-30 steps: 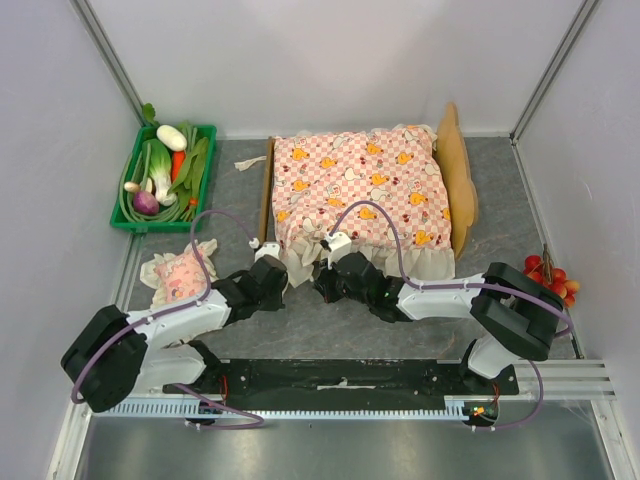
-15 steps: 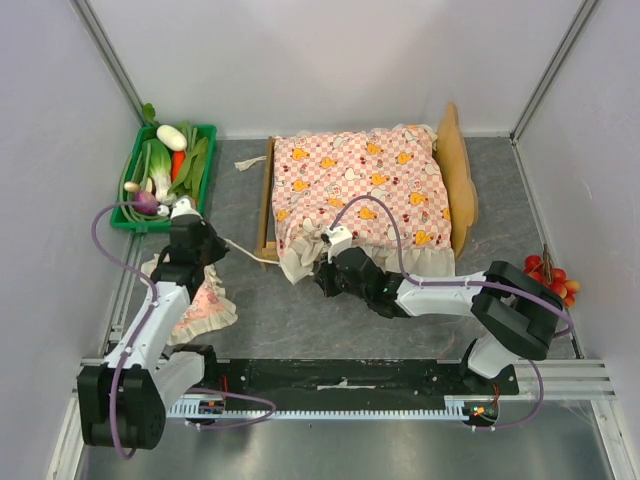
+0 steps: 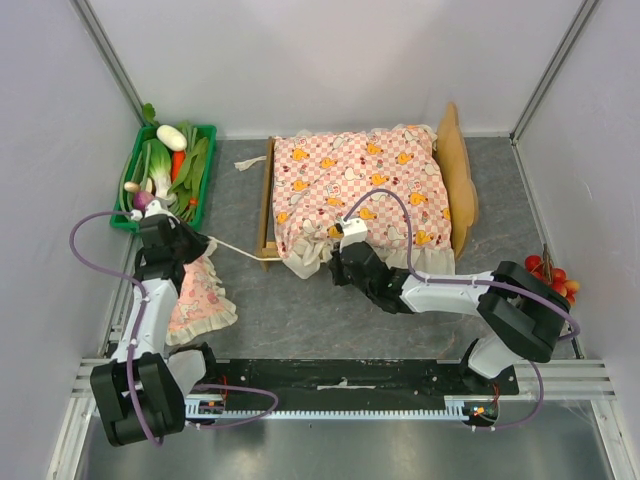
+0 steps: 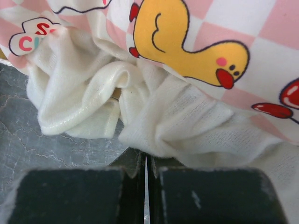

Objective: Set up the pet bed

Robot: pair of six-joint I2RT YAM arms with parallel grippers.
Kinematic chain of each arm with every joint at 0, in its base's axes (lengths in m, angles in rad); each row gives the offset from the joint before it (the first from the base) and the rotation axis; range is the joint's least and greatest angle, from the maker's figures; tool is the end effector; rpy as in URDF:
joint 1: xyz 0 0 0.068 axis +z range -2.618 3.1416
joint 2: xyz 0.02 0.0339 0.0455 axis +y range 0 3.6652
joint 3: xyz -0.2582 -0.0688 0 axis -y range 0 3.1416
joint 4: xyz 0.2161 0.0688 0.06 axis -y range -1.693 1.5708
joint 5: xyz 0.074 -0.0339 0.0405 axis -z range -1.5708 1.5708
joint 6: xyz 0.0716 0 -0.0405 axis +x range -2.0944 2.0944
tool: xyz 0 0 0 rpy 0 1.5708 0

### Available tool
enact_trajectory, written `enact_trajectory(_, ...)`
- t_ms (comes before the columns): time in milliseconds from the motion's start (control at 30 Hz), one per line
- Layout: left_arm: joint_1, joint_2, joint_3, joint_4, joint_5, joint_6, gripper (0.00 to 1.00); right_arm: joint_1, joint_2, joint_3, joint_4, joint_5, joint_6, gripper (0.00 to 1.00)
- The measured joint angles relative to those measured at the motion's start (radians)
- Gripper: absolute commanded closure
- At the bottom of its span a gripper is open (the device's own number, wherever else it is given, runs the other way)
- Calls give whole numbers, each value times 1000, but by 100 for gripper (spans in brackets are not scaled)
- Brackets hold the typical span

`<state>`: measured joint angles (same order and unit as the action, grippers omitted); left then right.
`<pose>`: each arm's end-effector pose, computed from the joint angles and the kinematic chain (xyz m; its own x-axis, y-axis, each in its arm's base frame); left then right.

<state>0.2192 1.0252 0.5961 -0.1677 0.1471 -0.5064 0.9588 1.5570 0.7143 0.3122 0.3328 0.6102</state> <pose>0.2241 0.0392 0.2175 -0.4328 -0.5880 -0.6834 -0.3507 0.8081 -0.4732 0.2071 0.2544 0.1786 -0.5887 0.1039 -0.8016 -0.3347 0.8713 0.3588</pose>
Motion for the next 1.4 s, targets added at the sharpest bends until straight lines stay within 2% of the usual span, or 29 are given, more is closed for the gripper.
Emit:
enact_trajectory(233,24,16,0,13,58,0,97,-2,0,-1,-1,-31,1,100)
enact_trajectory(267,28,21,0,19,75,0,92,-3,0,-6,6,-55,0,100)
enact_trajectory(300,28,25,0,23,89,-1,80,-3,0,-13,14,-94,-2,100)
enact_trajectory(367,28,27,0,29,122,-2,71,1,0,-25,23,-161,-5,100)
enact_trajectory(400,27,27,0,31,138,-5,58,7,1,-28,25,-191,-6,100)
enact_trajectory(533,26,20,0,32,179,-13,43,57,30,-28,42,-282,-4,95)
enact_trajectory(567,26,11,0,28,192,-13,40,70,43,-28,45,-300,-2,90)
enact_trajectory(600,25,0,1,19,198,-15,32,81,55,-27,46,-317,0,81)
enact_trajectory(633,25,-10,5,10,201,-16,29,89,70,-23,45,-330,0,58)
enact_trajectory(700,25,-33,29,-31,200,-14,27,95,111,3,33,-360,3,49)
enact_trajectory(733,25,-43,49,-55,196,-13,27,98,125,18,24,-377,-1,37)
enact_trajectory(800,25,-52,106,-95,194,-7,26,102,118,28,7,-395,-10,29)
enact_trajectory(833,25,-52,148,-120,195,-3,26,104,93,28,-10,-397,-16,21)
enact_trajectory(867,25,-53,234,-140,198,4,26,105,-18,28,-79,-388,-47,16)
enact_trajectory(933,-5,-51,298,-169,178,14,25,105,-148,41,-150,-342,-83,12)
enact_trajectory(1000,-110,-37,371,-209,116,30,23,89,-305,72,-248,-274,-124,9)
enact_trajectory(1133,-463,76,549,-279,-29,72,23,-56,-488,260,-459,-63,-177,4)
enact_trajectory(1233,-631,185,650,-322,-97,95,22,-201,-500,442,-614,76,-219,2)
enact_trajectory(1400,-759,330,767,-412,-145,135,21,-454,-375,835,-879,164,-272,2)
